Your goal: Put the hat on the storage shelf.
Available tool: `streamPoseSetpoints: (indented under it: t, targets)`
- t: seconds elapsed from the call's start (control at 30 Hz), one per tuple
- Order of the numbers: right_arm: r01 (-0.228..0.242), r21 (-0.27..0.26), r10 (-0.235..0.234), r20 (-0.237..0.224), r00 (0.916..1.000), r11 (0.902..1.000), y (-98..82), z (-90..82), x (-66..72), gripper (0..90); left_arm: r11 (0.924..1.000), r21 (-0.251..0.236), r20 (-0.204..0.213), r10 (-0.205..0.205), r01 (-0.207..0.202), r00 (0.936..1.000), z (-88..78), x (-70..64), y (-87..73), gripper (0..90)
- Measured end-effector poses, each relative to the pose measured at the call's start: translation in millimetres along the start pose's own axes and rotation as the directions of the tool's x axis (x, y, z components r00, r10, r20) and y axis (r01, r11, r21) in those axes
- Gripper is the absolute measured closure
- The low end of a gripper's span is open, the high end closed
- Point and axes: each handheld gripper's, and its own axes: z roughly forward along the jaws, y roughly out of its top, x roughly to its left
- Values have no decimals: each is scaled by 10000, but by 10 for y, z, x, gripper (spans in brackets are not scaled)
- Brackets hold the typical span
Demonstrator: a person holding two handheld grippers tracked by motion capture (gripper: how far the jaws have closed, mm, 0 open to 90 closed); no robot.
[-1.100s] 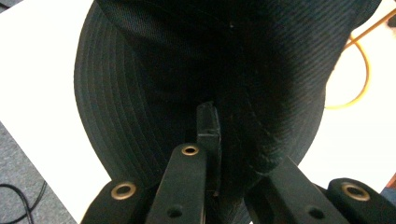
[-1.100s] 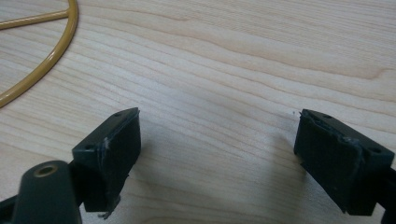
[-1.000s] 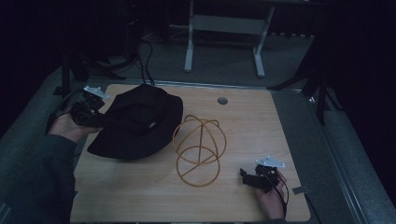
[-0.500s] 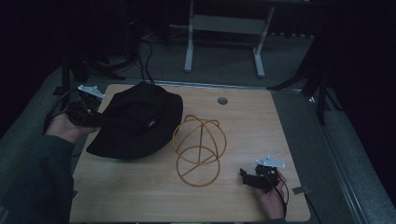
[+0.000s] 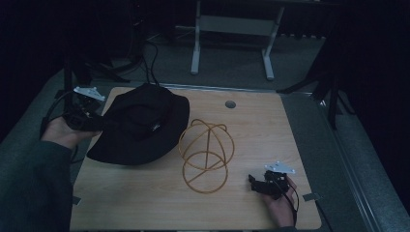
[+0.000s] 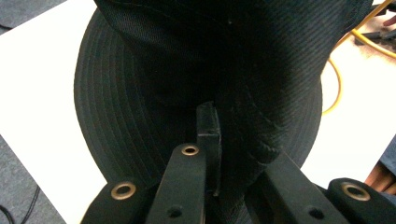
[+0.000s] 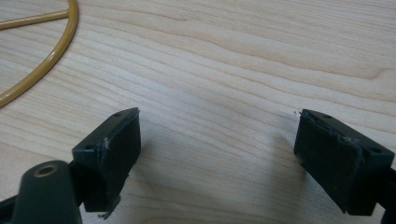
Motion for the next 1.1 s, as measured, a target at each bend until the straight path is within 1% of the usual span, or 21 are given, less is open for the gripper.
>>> streamPoseSetpoints:
  t: [0.1,0.47,0.77,1.1]
  targets:
    - [-7,3,7,1,10000,10000,0,0,0,146,10000,-37,-13,44,-44,10000,-21,-12,5,883]
    - [1,14,-1,-6,10000,10000,1,-1,0,146,9997,-258,-29,11,-12,10000,-113,-18,8,883]
    - [3,15,-2,-6,10000,10000,0,-1,0,146,9993,-378,-157,-8,3,9999,-193,-17,29,883]
    - [0,11,0,-7,10000,10000,1,-1,0,146,9991,-430,-184,56,-64,9998,-266,-38,89,883]
